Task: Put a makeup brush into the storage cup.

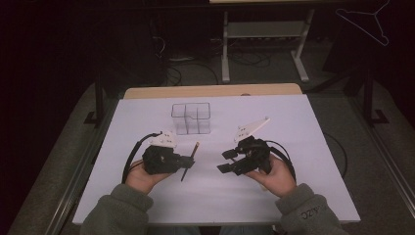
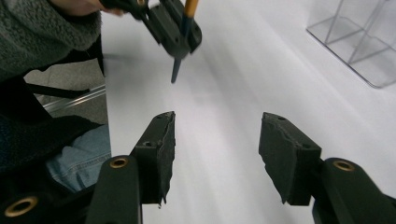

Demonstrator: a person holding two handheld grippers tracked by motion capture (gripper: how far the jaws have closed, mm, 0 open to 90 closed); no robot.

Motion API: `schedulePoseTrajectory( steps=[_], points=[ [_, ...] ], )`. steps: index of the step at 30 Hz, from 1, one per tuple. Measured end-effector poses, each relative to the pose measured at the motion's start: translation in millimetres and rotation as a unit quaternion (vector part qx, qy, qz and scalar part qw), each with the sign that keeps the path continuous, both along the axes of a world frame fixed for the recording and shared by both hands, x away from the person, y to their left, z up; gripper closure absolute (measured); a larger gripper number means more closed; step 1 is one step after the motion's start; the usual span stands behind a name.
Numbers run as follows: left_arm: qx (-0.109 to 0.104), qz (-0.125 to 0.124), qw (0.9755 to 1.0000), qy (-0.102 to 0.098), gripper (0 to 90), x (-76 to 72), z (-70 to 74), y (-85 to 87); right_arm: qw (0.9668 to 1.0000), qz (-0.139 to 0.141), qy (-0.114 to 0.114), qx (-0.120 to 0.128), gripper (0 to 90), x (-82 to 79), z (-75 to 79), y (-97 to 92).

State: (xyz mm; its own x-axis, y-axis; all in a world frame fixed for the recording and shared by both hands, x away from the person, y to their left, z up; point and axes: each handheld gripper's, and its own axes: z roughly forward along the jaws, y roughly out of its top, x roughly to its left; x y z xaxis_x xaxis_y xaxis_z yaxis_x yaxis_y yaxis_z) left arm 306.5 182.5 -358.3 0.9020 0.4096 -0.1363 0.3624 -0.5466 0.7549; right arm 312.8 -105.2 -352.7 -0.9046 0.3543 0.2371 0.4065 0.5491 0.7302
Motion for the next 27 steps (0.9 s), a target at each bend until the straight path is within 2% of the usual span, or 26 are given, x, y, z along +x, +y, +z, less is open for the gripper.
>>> schedulePoseTrajectory(
  steps=[20,27],
  points=[
    [-0.013,0.03,0.9995,0.001,83.1,17.6,9.2,5.5,0.999,-0.042,-0.009,-0.007,38.6,-1.7,-10.4,-33.8],
    [-0.011,0.041,0.9991,-0.005,83.1,27.1,18.9,7.9,0.9983,-0.055,-0.011,-0.013,37.0,-3.9,-14.7,-43.0]
  ],
)
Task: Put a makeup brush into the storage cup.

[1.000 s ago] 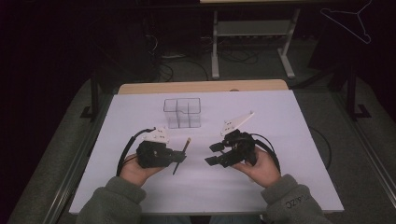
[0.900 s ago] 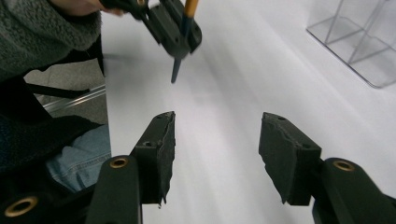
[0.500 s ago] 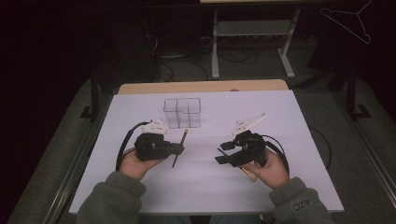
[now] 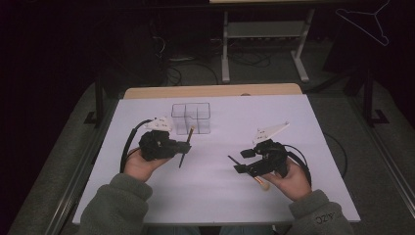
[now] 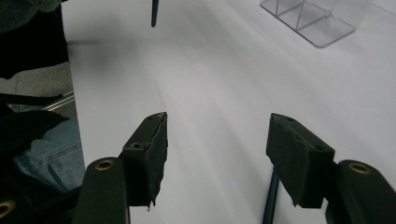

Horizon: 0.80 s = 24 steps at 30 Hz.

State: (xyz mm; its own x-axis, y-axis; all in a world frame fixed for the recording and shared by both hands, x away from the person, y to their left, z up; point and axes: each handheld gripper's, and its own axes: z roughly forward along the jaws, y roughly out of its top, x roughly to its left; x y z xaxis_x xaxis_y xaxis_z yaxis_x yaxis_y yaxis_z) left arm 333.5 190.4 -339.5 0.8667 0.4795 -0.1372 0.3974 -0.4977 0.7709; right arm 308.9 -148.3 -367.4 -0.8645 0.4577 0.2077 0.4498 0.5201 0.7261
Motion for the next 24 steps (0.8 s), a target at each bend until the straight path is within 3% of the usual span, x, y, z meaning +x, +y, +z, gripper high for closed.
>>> schedulePoseTrajectory(
  steps=[16,21,24],
  points=[
    [-0.018,0.035,0.9991,-0.016,83.0,32.2,25.2,5.1,0.9995,-0.032,-0.006,0.005,33.4,-5.4,-7.8,-25.6],
    [-0.033,0.05,0.998,-0.019,83.0,45.9,33.2,5.0,0.9993,-0.035,-0.011,0.005,32.4,-5.8,-8.1,-29.2],
    [-0.027,0.06,0.9976,-0.023,83.1,51.9,35.5,4.8,0.9992,-0.038,-0.013,0.005,31.4,-5.6,-8.2,-31.0]
  ],
)
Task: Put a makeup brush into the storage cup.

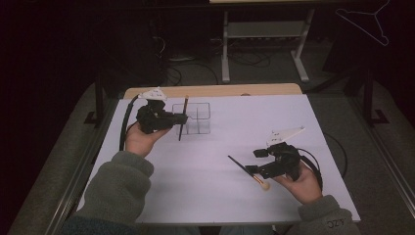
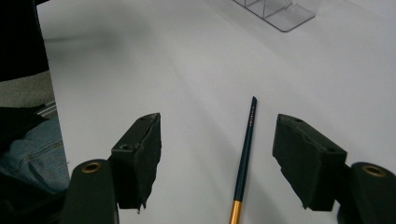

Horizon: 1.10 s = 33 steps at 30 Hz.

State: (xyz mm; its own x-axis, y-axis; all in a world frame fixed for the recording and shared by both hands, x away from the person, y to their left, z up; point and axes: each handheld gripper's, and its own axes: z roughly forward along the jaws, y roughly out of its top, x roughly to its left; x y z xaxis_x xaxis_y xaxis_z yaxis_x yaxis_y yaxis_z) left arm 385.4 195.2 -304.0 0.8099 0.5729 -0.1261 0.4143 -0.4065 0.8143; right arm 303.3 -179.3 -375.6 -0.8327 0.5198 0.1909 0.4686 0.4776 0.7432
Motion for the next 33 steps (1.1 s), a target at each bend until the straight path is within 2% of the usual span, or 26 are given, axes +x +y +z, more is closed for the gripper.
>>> schedulePoseTrajectory(
  steps=[8,16,18,21,26,32,33],
  points=[
    [-0.012,0.039,0.9991,-0.001,83.1,27.5,11.3,10.7,0.9999,-0.01,0.001,-0.003,30.3,2.0,-4.0,-4.7],
    [-0.018,0.06,0.9979,-0.016,83.1,47.3,23.1,14.9,0.9999,-0.016,0.0,-0.002,30.0,5.3,-9.0,-10.7],
    [-0.026,0.068,0.9972,-0.019,83.1,58.5,28.7,14.2,0.9998,-0.02,0.003,0.0,29.8,6.2,-9.5,-12.1],
    [-0.021,0.07,0.9971,-0.021,83.1,66.3,29.9,11.7,0.9998,-0.021,0.0,0.002,29.3,7.2,-9.7,-13.0],
    [-0.017,0.085,0.996,-0.023,83.0,81.9,20.2,3.5,0.9997,-0.022,-0.006,0.006,29.0,6.8,-9.0,-17.3],
    [-0.011,0.105,0.9941,-0.023,82.6,88.8,6.9,2.8,0.9996,-0.025,-0.006,0.011,28.7,6.6,-9.4,-21.6],
    [-0.003,0.108,0.9939,-0.022,82.7,91.2,0.9,1.6,0.9996,-0.025,-0.006,0.013,28.8,6.4,-9.1,-22.5]
  ],
)
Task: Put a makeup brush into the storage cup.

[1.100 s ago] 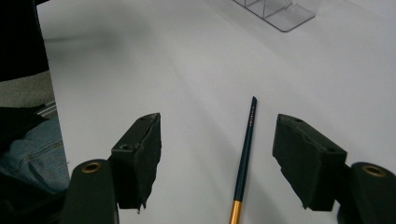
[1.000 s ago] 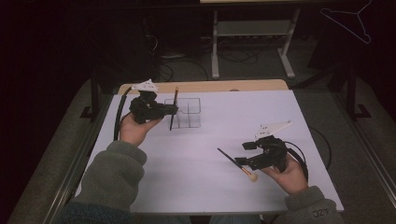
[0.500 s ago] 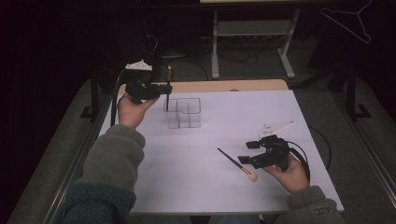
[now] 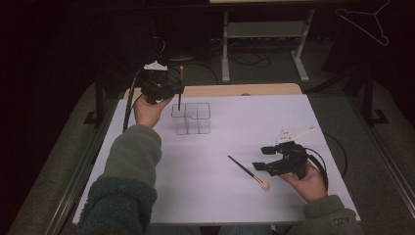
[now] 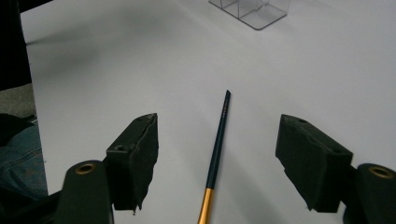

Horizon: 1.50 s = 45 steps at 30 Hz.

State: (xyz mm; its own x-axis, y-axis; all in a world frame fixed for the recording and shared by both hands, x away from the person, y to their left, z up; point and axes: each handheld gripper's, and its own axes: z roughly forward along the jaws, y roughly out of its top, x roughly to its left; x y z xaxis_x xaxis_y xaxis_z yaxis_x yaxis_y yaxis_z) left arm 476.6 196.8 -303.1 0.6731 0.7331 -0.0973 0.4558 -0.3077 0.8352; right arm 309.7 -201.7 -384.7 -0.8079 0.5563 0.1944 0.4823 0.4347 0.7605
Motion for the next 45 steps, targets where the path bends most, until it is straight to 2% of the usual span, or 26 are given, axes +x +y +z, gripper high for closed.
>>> schedulePoseTrajectory(
  steps=[2,6,7,14,16,21,22,27,33,35,39,42,45],
  points=[
    [0.012,0.001,0.9999,0.002,82.6,2.2,-5.4,-1.2,1.0,0.0,0.0,0.002,28.8,-0.5,0.5,-0.3],
    [0.009,0.007,0.9999,0.003,82.6,4.4,-15.1,-1.8,1.0,0.0,-0.002,0.002,28.4,-0.8,0.5,-1.1],
    [0.016,0.007,0.9998,0.005,82.6,5.2,-17.2,-1.0,1.0,0.0,-0.002,0.003,28.1,-0.6,0.4,-1.5],
    [0.015,0.012,0.9997,0.016,82.4,5.9,-27.5,4.3,1.0,-0.002,-0.001,0.001,28.2,0.0,-0.7,-3.1],
    [0.008,0.014,0.9997,0.02,82.4,5.7,-31.3,2.4,1.0,-0.001,-0.002,0.0,28.2,0.1,-1.0,-2.7],
    [0.01,0.013,0.9996,0.024,82.3,5.1,-36.3,-0.6,1.0,0.0,-0.004,-0.001,28.2,-0.3,-0.8,-2.0],
    [0.019,0.01,0.9994,0.026,82.3,5.3,-36.7,0.7,1.0,0.001,-0.005,-0.001,28.2,-0.5,-0.7,-2.1],
    [0.013,0.015,0.9994,0.029,82.3,4.4,-41.1,1.1,1.0,-0.001,-0.006,0.001,28.3,-1.2,0.0,-3.3],
    [0.02,0.01,0.9992,0.032,82.3,3.6,-43.0,1.0,1.0,0.001,-0.007,-0.001,28.4,-1.2,-0.3,-2.3],
    [0.011,0.014,0.9994,0.031,82.3,2.6,-44.0,0.4,1.0,0.001,-0.007,-0.002,28.4,-1.0,-0.5,-2.2],
    [0.022,0.011,0.9991,0.035,82.3,1.7,-47.7,2.9,1.0,0.002,-0.006,-0.004,28.4,-1.3,-0.6,-1.4],
    [0.012,0.014,0.9991,0.038,82.3,0.6,-50.1,3.6,1.0,0.002,-0.004,-0.004,28.5,-1.6,-0.7,-0.6],
    [0.017,0.013,0.9991,0.038,82.2,-0.4,-51.8,3.3,1.0,0.002,-0.001,-0.005,28.5,-1.7,-0.9,0.4]
  ],
)
